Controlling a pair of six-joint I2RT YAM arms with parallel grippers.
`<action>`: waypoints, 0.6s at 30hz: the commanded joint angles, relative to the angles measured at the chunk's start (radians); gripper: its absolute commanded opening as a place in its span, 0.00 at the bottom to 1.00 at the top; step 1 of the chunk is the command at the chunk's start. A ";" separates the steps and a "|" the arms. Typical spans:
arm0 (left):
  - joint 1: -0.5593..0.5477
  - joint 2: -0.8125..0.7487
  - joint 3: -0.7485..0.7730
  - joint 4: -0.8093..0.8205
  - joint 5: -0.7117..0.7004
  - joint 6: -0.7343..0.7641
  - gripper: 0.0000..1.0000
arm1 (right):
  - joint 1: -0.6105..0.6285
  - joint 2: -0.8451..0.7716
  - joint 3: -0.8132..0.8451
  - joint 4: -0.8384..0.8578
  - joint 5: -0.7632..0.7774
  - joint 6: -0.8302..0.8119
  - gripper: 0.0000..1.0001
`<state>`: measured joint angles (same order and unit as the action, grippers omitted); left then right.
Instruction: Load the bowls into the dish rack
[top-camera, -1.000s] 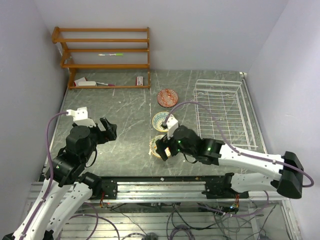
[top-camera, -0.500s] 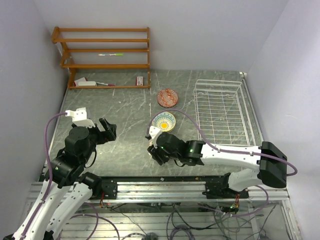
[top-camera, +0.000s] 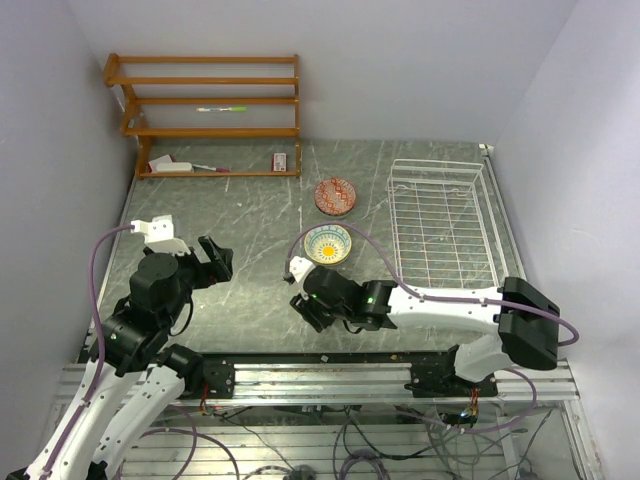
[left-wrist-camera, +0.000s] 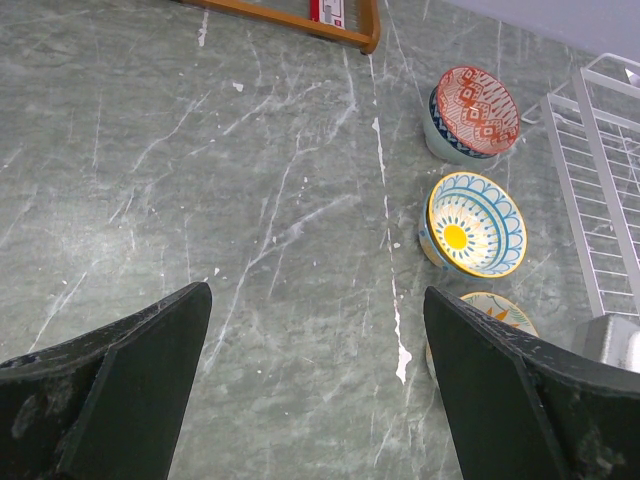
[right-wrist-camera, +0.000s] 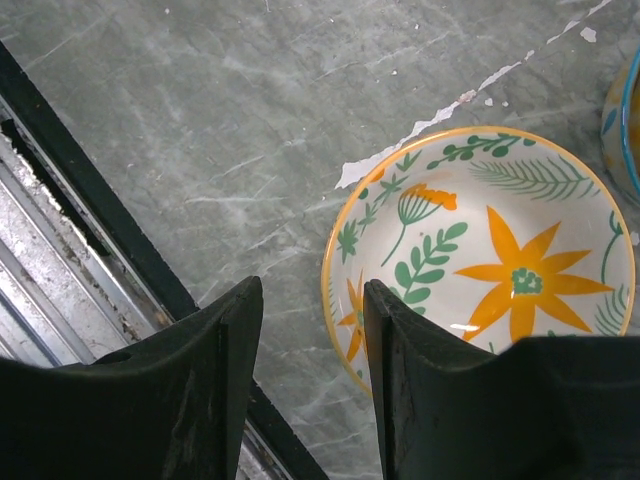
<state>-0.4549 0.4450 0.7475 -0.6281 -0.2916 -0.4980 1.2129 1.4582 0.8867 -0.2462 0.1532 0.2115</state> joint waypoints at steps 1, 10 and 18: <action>0.005 -0.002 0.035 -0.002 0.003 0.001 0.98 | 0.004 0.038 0.043 -0.008 0.019 -0.017 0.45; 0.006 -0.008 0.035 -0.001 0.003 0.002 0.98 | 0.004 0.055 0.045 -0.006 0.029 -0.016 0.44; 0.006 -0.019 0.033 -0.001 0.004 0.003 0.98 | 0.004 0.090 0.046 -0.007 0.029 -0.010 0.37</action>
<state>-0.4549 0.4419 0.7475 -0.6285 -0.2913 -0.4980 1.2129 1.5261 0.9096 -0.2531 0.1711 0.2016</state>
